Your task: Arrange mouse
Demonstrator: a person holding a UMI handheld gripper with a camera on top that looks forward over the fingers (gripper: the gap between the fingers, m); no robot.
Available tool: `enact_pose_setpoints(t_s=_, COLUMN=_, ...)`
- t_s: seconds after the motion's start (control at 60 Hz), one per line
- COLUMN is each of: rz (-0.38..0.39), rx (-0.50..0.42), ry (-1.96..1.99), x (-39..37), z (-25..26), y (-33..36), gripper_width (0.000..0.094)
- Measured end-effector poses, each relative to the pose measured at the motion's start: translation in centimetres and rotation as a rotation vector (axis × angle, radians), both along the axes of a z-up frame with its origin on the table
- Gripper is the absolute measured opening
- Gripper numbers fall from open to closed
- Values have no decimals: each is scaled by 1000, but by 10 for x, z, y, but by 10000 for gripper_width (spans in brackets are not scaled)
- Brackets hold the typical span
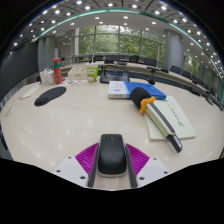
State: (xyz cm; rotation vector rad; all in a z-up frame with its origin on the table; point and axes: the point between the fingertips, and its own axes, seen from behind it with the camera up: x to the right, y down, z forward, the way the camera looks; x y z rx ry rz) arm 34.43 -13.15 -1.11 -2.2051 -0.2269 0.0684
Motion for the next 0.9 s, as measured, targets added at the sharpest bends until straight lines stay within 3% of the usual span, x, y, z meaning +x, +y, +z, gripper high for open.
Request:
enact_pose_setpoints(t_s=0.283, rz=-23, rx=-11, ry=14, x=-4, z=0, y=-2, gripper_width=328)
enact_pose_setpoints(t_s=0.45, rz=-38, rx=-8, ry=-3, x=-10, z=9, y=-4, gripper_width=319)
enact_pose_setpoints(t_s=0.683, rz=-114, rx=98, ry=-27, x=-45, z=93, y=20, gripper_width=317)
enact_pose_setpoints(t_s=0.9, rz=-144, rx=182, ry=-25, x=-158, z=175, y=95, gripper_width=319)
